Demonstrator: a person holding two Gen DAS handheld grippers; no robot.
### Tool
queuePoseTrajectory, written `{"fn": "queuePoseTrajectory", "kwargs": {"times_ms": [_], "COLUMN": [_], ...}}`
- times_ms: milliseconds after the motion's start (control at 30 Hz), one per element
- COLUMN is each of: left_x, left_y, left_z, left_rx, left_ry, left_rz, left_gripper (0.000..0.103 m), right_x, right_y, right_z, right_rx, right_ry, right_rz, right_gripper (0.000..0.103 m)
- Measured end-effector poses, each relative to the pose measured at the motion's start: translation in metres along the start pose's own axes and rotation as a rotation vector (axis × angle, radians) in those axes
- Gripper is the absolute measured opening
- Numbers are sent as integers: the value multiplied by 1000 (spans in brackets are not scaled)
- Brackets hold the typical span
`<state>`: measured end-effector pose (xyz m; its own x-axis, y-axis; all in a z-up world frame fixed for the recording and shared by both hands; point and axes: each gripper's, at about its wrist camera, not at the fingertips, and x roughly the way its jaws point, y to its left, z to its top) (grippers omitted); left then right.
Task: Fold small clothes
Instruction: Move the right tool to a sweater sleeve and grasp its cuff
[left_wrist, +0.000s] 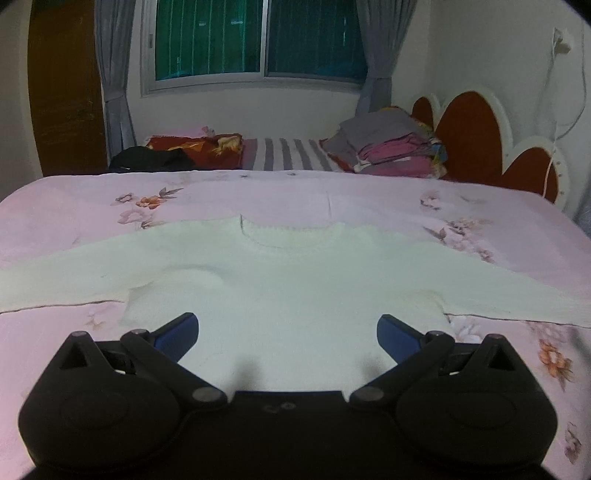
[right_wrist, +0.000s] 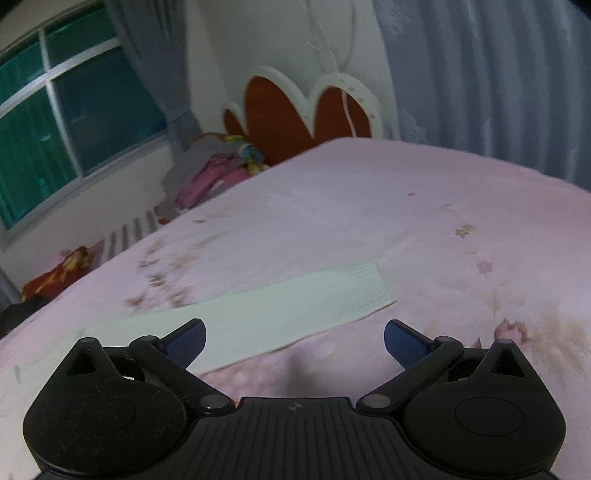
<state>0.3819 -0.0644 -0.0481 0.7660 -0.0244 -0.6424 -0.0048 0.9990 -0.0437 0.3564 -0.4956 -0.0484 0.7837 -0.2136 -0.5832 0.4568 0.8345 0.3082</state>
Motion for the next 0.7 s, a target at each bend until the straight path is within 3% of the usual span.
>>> {"fn": "queuePoseTrajectory", "kwargs": {"times_ms": [33,67,333,467,667,700], "left_x": [5,8,26,32,35,35], "left_y": [-4,-9,-27,-30,-33,-33], "left_z": [2,3,8,13,20,21], "left_rx": [4,8,39,38,32,30], "left_ry": [6,10,39,48,53,57], "left_rz": [9,13,49,60,63,62], "left_gripper": [103,103,103,103,103,103], "right_x": [12,26,72,79,84,84], "right_y": [-8,-18,-73,-90,-101,-101], "right_z": [5,10,7,4,11,11], "right_rx": [12,37,204,267,293,283], "right_ry": [14,38,127,136,134,134], "right_rz": [3,-7,-1,7,29,23], "right_gripper": [62,57,57,43,40,32]}}
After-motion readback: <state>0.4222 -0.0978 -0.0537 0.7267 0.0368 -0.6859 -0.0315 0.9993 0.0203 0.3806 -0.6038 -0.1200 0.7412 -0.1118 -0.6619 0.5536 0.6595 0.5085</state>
